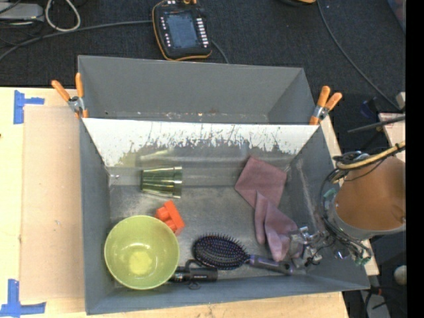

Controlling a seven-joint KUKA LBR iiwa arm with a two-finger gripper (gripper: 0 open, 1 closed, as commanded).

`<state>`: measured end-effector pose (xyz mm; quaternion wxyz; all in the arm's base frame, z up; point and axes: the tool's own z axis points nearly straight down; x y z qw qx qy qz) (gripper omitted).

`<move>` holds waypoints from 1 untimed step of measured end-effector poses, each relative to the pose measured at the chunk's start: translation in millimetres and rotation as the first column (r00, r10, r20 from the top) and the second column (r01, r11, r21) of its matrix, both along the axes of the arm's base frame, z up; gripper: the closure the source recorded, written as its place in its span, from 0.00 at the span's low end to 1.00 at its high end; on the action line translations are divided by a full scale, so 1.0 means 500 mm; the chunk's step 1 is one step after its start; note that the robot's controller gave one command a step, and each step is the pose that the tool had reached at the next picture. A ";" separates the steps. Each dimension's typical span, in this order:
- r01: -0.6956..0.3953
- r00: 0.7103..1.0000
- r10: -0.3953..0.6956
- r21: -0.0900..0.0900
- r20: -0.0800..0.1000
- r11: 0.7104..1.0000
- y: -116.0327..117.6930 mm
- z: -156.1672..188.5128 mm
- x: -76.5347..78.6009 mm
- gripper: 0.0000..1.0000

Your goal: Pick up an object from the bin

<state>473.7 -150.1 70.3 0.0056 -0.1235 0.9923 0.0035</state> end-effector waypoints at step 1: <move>0.025 1.000 -0.025 0.000 0.000 1.000 0.047 -0.001 0.024 1.00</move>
Offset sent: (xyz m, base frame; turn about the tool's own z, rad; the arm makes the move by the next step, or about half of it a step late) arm 0.0057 0.0161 -0.0003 0.0154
